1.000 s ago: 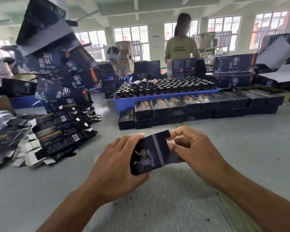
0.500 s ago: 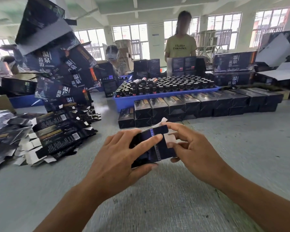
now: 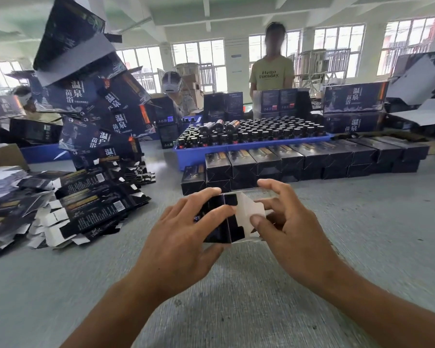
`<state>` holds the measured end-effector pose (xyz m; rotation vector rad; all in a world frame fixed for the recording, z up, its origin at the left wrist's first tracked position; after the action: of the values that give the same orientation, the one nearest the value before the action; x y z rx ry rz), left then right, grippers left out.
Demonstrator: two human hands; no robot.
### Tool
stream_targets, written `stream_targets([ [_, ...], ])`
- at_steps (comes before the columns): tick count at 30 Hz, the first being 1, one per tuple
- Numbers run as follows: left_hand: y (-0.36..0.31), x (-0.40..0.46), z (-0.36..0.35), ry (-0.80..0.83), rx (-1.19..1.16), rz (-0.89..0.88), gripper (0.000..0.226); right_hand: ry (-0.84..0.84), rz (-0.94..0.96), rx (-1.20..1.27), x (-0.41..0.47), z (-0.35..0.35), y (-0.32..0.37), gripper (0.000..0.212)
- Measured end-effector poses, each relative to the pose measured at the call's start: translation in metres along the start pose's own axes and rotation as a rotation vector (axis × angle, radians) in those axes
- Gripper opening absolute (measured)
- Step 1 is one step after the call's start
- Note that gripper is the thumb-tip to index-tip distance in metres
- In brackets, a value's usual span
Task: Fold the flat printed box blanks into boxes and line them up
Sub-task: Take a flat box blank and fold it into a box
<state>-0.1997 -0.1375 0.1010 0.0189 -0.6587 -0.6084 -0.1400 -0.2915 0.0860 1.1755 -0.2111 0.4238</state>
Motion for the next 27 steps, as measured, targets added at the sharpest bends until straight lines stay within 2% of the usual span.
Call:
stream_targets([
  [2, 0.0, 0.0, 0.0, -0.007, -0.006, -0.008, 0.059, 0.011, 0.017, -0.013, -0.002, -0.001, 0.003, 0.057],
  [7, -0.003, 0.0, -0.002, -0.003, -0.024, -0.018, 0.051, -0.039, 0.14, -0.209, -0.006, 0.0, 0.013, 0.033],
  [15, -0.004, -0.001, 0.001, -0.037, -0.024, -0.006, 0.06, 0.008, 0.165, -0.242, -0.005, -0.005, 0.016, 0.03],
  [17, -0.003, -0.001, 0.001, -0.041, -0.028, -0.003, 0.06, 0.082, 0.124, -0.212, -0.004, -0.008, 0.014, 0.043],
  [19, 0.0, -0.002, 0.002, -0.048, -0.036, 0.009, 0.059, 0.187, 0.087, -0.229, -0.004, -0.015, 0.01, 0.068],
  [21, 0.003, -0.003, 0.003, -0.051, -0.048, 0.023, 0.062, 0.249, 0.085, -0.269, -0.006, -0.021, 0.009, 0.077],
  [23, 0.002, -0.003, 0.003, -0.054, -0.053, 0.019, 0.064, 0.191, 0.098, -0.272, -0.005, -0.017, 0.009, 0.066],
  [27, -0.007, 0.0, 0.004, -0.059, -0.038, -0.03, 0.055, 0.023, 0.113, -0.206, -0.004, -0.003, 0.012, 0.038],
])
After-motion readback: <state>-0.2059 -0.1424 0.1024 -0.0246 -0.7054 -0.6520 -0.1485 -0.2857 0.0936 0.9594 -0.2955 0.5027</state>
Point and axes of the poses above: each hand's wrist, its own x-axis towards the middle knuckle, its own z-axis out of the back of the hand, y = z × x, the point moved 9 cm from there along x, towards the middle knuckle, and after that the axes turned 14 degrees about -z, right-handed, at the moved point
